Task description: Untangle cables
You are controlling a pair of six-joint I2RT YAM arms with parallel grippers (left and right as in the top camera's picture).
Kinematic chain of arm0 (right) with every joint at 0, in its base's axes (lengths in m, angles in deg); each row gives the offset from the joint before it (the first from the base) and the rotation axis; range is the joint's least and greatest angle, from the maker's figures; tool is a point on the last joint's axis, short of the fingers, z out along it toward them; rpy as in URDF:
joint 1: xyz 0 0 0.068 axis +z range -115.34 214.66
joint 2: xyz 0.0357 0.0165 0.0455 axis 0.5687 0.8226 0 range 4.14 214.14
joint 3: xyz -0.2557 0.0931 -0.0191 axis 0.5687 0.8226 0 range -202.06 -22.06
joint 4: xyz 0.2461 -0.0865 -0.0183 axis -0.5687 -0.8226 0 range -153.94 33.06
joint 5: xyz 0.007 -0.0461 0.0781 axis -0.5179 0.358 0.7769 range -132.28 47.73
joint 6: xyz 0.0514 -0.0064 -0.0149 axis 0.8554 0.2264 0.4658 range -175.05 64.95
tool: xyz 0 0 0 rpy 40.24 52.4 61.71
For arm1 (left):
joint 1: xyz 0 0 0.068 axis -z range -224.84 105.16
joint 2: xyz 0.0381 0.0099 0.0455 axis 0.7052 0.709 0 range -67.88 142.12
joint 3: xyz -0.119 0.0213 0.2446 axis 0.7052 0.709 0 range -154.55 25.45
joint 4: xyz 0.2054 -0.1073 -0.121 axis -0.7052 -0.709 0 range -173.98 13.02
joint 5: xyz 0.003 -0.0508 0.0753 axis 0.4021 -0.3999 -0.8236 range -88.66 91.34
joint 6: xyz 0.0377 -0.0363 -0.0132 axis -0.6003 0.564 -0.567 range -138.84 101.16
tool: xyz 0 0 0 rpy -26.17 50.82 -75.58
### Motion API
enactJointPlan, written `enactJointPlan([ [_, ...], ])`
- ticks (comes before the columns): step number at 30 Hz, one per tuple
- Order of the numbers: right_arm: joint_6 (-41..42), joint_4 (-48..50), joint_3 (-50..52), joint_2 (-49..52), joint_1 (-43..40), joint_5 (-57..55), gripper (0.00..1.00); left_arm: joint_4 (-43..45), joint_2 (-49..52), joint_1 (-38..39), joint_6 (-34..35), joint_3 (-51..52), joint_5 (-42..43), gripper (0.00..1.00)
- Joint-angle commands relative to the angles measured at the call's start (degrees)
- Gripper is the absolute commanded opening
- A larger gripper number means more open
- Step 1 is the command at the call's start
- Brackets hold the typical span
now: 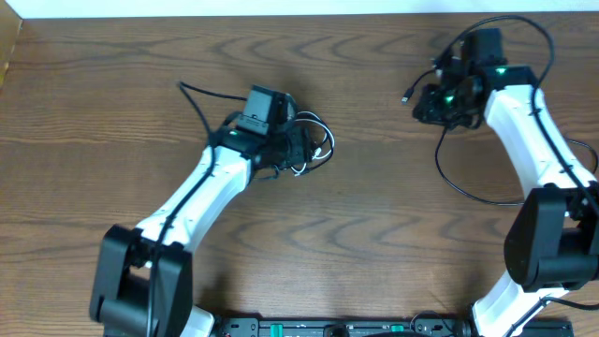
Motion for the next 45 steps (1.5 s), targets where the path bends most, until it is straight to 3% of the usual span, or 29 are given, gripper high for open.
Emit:
enactJointPlan([
  [1,-0.37,1.42,2.01,-1.14,2.45,0.31,0.22,-0.13,3.72,1.27,-0.98,-0.55,-1.66,0.61],
  [4,-0.37,3.28,3.5,-1.14,4.2,0.31,0.22,0.28,6.8,1.57,-1.01,-0.55,-1.66,0.6],
  [5,-0.35,4.04,4.11,-1.14,4.7,0.33,0.22,0.79,7.58,1.57,-1.01,-0.55,-1.66,0.54],
  [6,-0.35,4.96,4.74,-1.14,5.22,0.33,0.21,1.46,8.17,1.51,-0.98,-0.55,-1.64,0.44],
  [8,-0.31,6.75,6.05,-1.14,6.38,0.37,0.18,2.95,8.55,1.36,-0.98,-0.55,-1.6,0.08],
  [18,1.38,14.97,8.39,-1.14,12.04,10.73,0.16,7.61,-0.66,1.25,-1.01,-0.57,-1.57,0.08],
  [25,1.86,20.28,8.48,-1.14,16.35,11.19,0.17,8.9,-10.08,1.25,-1.01,-0.57,-1.62,0.07],
  [33,4.39,26.8,8.5,-0.76,19.37,9.99,0.42,14.05,-18.1,1.25,-1.03,-0.57,-1.62,0.07],
  [39,13.79,28.94,8.5,0.98,20.06,5.68,0.45,15.96,-21.92,1.25,-1.44,-0.57,-1.62,0.07],
  [45,17.7,28.72,8.55,3.23,20.59,8.11,0.44,16.11,-23.26,1.25,-5.95,-0.57,-1.62,0.08],
])
